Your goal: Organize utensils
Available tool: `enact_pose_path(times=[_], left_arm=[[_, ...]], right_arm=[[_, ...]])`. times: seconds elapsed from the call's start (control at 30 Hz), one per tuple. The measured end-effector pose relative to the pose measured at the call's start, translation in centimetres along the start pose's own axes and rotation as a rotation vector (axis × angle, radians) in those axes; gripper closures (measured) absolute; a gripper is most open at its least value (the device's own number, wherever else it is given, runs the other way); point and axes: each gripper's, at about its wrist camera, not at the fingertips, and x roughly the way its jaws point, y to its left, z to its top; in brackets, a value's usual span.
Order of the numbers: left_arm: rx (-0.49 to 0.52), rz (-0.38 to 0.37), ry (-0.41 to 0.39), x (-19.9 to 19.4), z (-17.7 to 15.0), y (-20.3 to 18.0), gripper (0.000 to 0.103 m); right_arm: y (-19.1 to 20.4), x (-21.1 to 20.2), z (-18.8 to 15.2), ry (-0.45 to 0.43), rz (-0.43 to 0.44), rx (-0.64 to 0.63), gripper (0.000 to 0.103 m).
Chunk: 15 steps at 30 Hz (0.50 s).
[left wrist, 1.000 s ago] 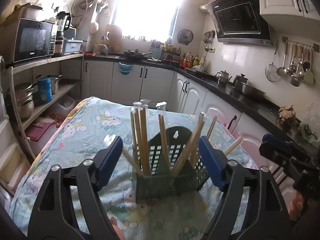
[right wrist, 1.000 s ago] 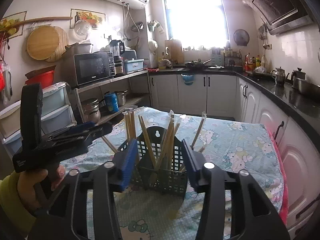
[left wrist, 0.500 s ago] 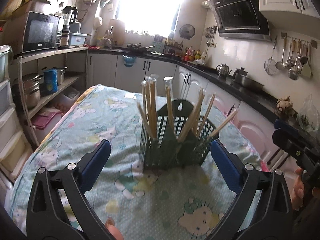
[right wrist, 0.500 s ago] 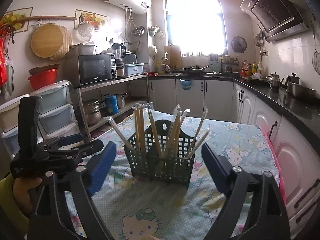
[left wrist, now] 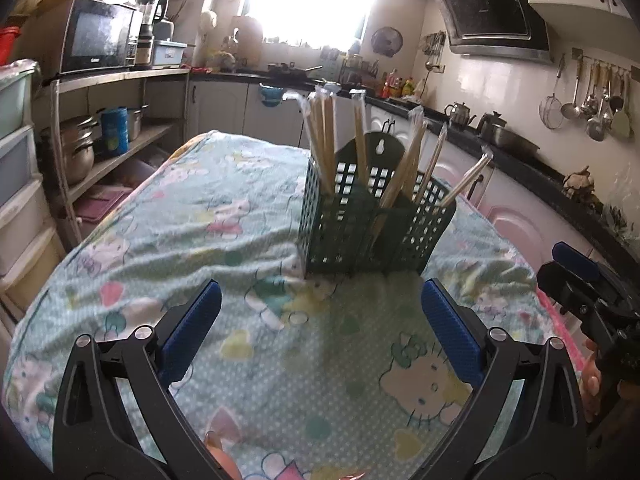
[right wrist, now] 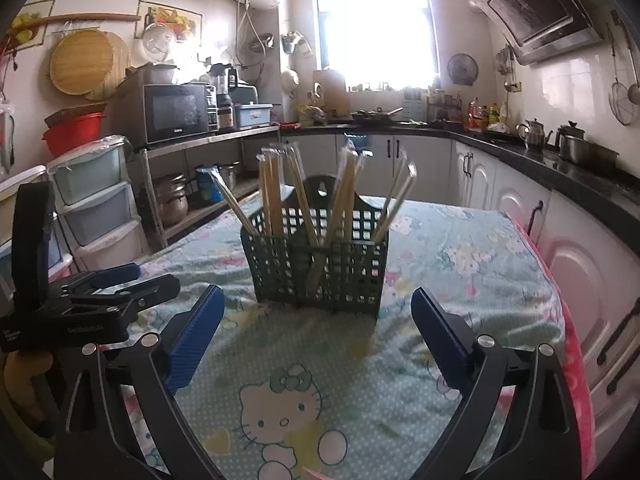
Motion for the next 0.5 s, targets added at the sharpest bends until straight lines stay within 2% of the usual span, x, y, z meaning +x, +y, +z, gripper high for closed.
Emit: enact_pose_path(times=[0.3, 0.5], left_arm=[[0.033, 0.023, 0.004, -0.1, -2.7, -0.8, 0.011], [0.044, 0.037, -0.008, -0.4, -3.9, -1.0, 0.011]], right_arm=[[0.5, 0.4, -2.8, 0.003, -0.052, -0.004, 0.01], [0.8, -0.1, -4.2, -0.052, -0.09, -0.016, 0.009]])
